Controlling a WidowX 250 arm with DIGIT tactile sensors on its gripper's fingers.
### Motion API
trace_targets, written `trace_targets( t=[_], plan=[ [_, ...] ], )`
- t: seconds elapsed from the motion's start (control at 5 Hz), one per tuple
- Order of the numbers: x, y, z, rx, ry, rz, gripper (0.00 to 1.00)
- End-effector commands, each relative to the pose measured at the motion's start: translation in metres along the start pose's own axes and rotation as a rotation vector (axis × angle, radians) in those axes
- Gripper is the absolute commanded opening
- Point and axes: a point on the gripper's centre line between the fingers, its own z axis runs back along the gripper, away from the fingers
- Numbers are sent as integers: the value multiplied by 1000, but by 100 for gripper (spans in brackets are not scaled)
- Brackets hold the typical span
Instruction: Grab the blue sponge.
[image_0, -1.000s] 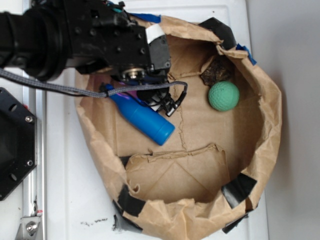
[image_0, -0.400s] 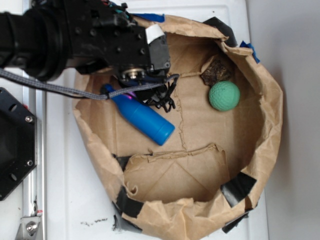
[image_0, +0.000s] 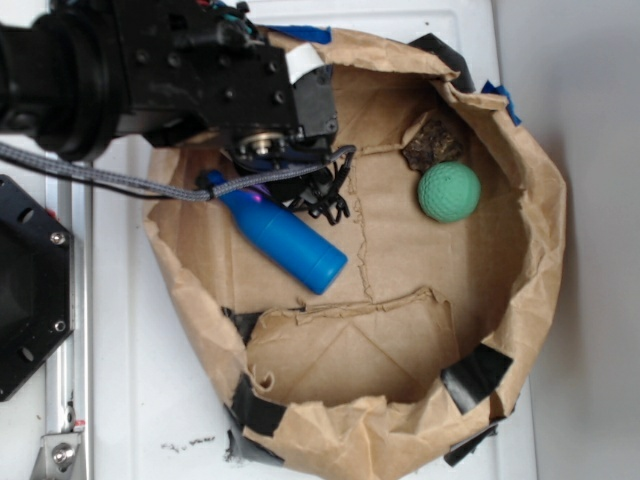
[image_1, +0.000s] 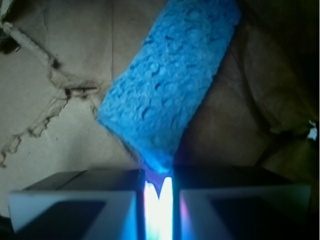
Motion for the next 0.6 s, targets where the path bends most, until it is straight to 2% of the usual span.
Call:
trace_targets(
  t=[0.0,0.4],
  plan=[
    [9,-9,44,-96,-60,9,100],
    [15,1,33,-42,-96,48,100]
  ],
)
